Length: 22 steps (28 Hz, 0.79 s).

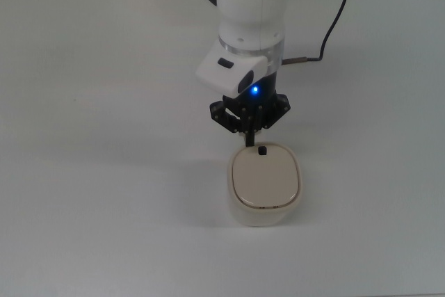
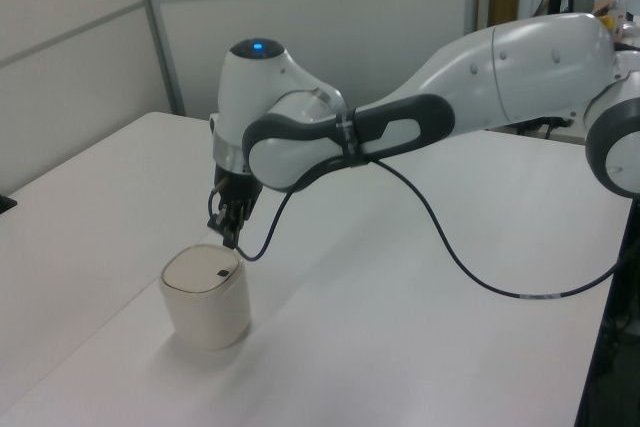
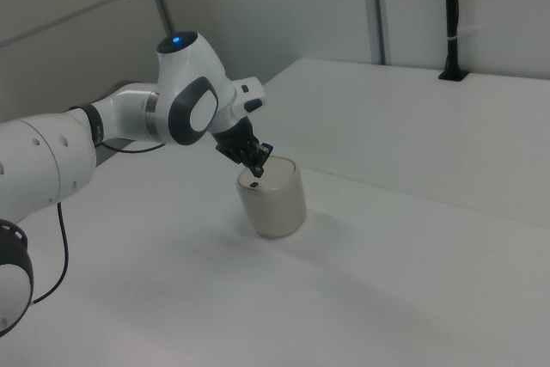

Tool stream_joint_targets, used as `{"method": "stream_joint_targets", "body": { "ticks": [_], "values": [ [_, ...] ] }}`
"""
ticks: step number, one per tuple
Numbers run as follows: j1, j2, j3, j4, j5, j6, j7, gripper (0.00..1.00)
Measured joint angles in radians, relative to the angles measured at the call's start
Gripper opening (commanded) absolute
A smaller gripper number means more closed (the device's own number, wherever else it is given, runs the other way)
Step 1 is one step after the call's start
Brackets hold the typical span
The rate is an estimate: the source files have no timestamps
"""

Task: Open the trash can
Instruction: 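Move the gripper over the trash can and lower it to the lid tab, then press the gripper down on the dark tab of the lid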

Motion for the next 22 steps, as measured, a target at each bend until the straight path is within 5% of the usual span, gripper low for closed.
{"method": "stream_joint_targets", "body": {
  "ticks": [22],
  "values": [
    [0.031,0.057,0.001,0.002,-0.01,0.062,0.043,0.0]
  ]
}}
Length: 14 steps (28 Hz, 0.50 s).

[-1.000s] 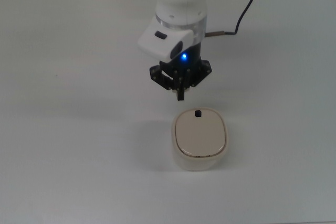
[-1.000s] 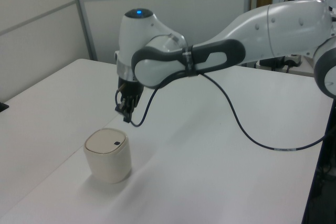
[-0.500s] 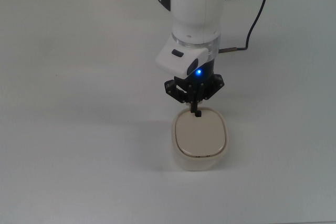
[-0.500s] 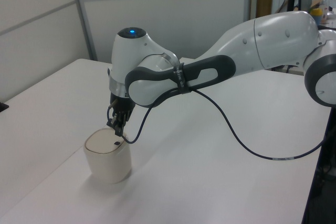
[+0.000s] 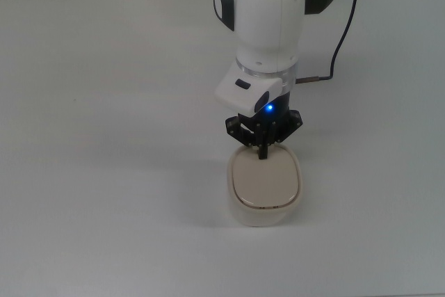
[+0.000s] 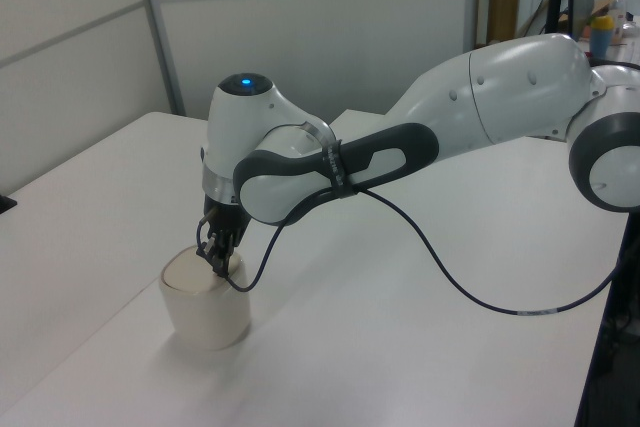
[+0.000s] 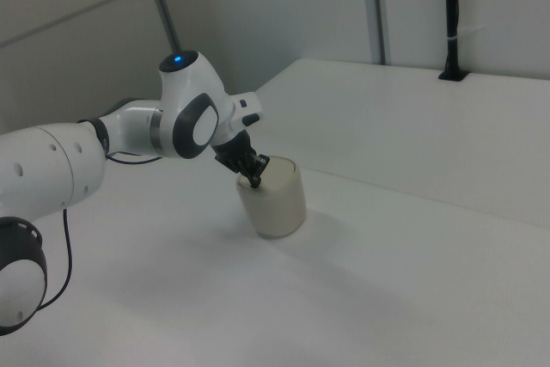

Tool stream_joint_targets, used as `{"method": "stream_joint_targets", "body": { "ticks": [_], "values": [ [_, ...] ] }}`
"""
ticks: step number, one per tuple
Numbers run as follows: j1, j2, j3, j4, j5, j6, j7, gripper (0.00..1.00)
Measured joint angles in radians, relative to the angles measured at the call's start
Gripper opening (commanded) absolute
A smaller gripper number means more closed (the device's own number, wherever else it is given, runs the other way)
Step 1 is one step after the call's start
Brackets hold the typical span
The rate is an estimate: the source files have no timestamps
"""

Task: Open the trash can
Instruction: 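Press the gripper down on the dark tab of the lid, then lift the gripper up away from the trash can as the lid flips open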

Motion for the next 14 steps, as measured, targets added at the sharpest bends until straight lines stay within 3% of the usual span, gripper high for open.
{"method": "stream_joint_targets", "body": {
  "ticks": [14],
  "values": [
    [0.003,-0.004,0.0,0.01,-0.008,0.0,0.004,0.0]
  ]
}}
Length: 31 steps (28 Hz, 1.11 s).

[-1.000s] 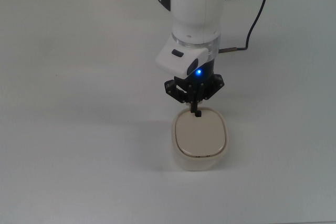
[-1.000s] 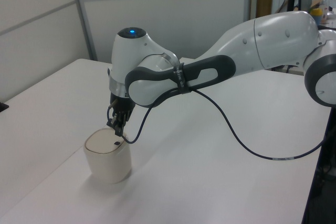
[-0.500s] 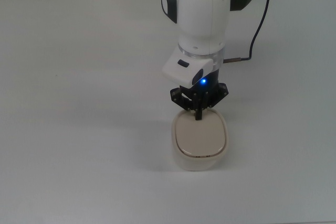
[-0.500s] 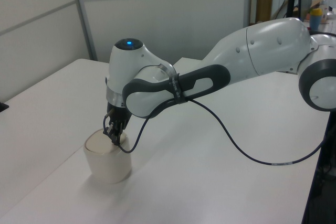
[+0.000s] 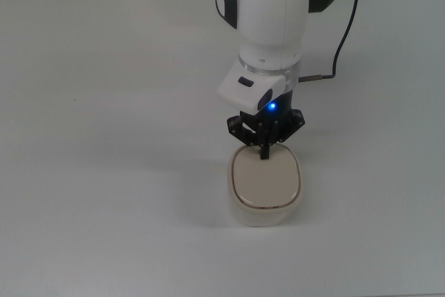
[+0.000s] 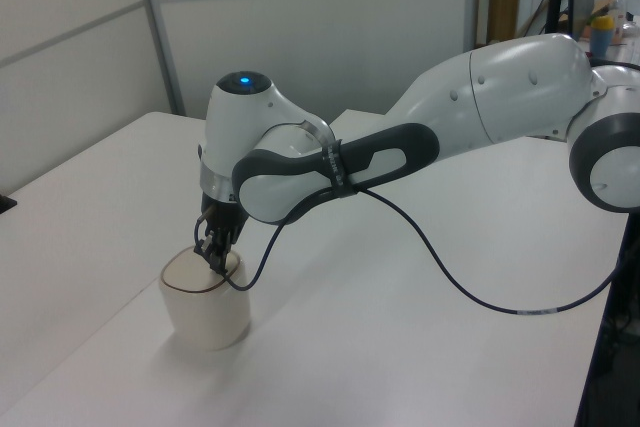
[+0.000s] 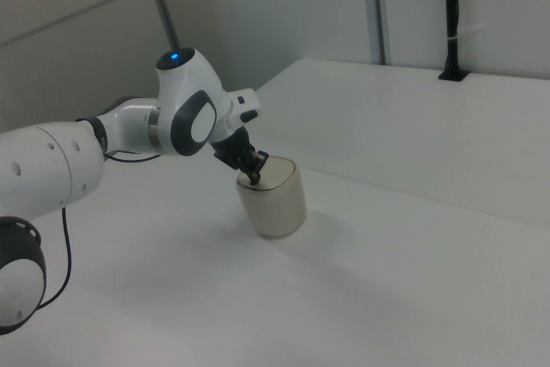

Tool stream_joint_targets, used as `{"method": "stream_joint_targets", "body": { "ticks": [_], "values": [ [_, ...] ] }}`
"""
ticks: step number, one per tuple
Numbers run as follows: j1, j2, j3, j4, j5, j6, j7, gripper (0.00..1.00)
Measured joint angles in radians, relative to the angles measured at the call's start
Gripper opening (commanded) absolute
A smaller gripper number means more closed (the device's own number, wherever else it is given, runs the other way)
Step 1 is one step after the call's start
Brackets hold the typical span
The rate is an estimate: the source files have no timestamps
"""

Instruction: Open the trash can

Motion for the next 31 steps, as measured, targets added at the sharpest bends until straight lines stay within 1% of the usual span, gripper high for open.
{"method": "stream_joint_targets", "body": {
  "ticks": [4,8,14,23,31],
  "values": [
    [0.0,-0.02,0.0,0.009,0.001,0.0,0.01,0.0],
    [-0.001,-0.056,-0.002,0.013,0.008,-0.003,0.015,0.0],
    [-0.004,-0.129,-0.008,0.014,0.032,-0.083,0.015,0.0],
    [-0.014,-0.248,-0.018,0.014,0.035,-0.282,0.017,0.0],
    [-0.016,-0.33,-0.054,0.014,0.034,-0.5,-0.003,0.0]
  ]
}}
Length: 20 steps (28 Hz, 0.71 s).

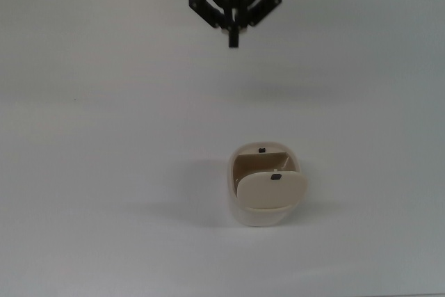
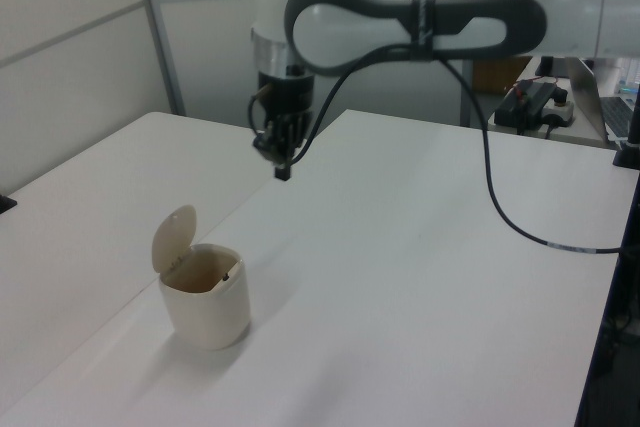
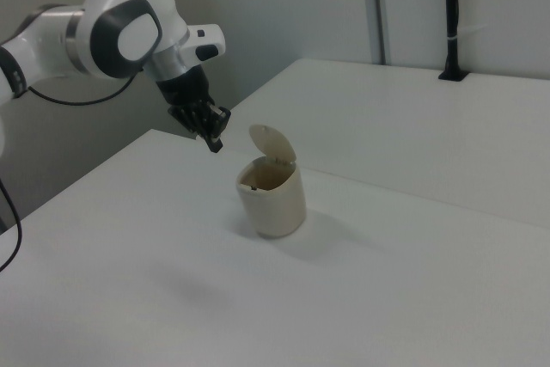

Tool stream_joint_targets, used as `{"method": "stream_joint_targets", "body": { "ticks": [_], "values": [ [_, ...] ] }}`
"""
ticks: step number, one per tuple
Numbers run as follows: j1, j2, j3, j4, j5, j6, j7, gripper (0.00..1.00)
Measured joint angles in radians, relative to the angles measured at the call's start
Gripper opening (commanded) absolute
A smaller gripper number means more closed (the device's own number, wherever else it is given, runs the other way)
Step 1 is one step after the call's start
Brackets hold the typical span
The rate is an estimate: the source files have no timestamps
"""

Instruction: Open the trash can

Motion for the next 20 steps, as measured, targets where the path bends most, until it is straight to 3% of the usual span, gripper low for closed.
{"method": "stream_joint_targets", "body": {
  "ticks": [10,20],
  "values": [
    [-0.005,-0.072,-0.096,-0.008,0.0,-0.136,-0.042,0.0],
    [-0.03,-0.087,-0.103,-0.022,0.0,-0.18,-0.051,0.0]
  ]
}}
